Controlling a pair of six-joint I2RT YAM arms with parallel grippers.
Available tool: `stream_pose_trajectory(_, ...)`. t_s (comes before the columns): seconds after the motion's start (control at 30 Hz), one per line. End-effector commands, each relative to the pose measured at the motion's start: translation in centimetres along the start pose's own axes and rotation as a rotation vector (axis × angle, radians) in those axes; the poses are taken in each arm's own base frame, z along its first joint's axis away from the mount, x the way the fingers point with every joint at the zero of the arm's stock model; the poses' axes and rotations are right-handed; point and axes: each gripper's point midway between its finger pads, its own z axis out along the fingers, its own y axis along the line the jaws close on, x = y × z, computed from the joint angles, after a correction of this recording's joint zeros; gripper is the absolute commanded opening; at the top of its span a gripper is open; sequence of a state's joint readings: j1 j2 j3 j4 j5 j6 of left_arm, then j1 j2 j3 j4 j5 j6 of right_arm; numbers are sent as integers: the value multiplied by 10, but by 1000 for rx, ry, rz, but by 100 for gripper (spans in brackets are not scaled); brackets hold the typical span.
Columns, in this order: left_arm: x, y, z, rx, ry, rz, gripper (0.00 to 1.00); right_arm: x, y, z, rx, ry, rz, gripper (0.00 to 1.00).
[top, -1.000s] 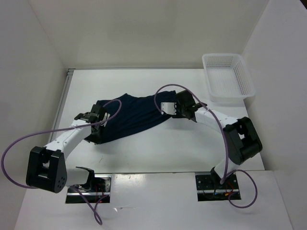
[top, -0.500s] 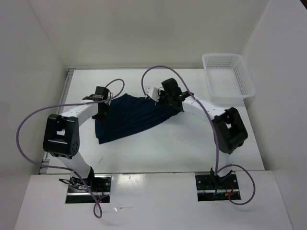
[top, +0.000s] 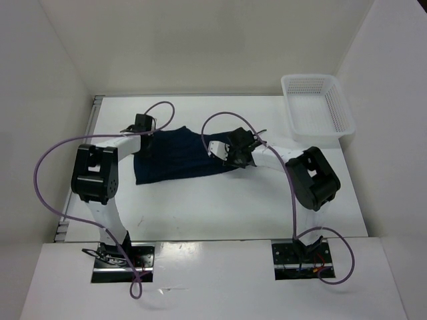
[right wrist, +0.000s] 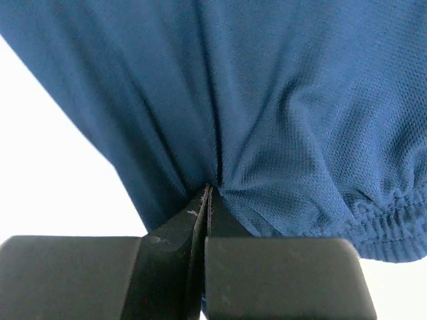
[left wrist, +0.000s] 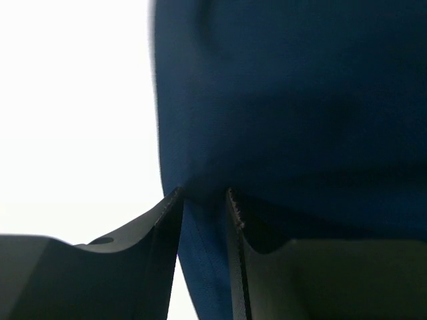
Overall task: Fold and stack the shorts
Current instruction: Fold the shorts
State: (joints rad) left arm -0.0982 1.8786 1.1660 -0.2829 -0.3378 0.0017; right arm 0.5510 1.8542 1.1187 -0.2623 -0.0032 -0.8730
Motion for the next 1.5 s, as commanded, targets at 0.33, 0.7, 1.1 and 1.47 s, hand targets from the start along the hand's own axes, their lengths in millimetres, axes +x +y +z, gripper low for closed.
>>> stream_pose_trajectory(0.33, -61, 6, 28, 61, -36, -58, 40, 3, -18, -36, 61, 25, 27, 0)
stream_pose_trajectory(0.7, -33, 2, -42, 97, -17, -14, 45, -52, -120, -88, 196, -268, 756, 40)
stream_pose_trajectory(1.1, -21, -8, -38, 37, 22, 47, 47, 54, -54, -73, 105, 14, 1667, 84)
stream_pose_trajectory(1.47, 7, -10, -29, 28, 91, 70, 47, 48, -18, -28, -121, 4, 1763, 87)
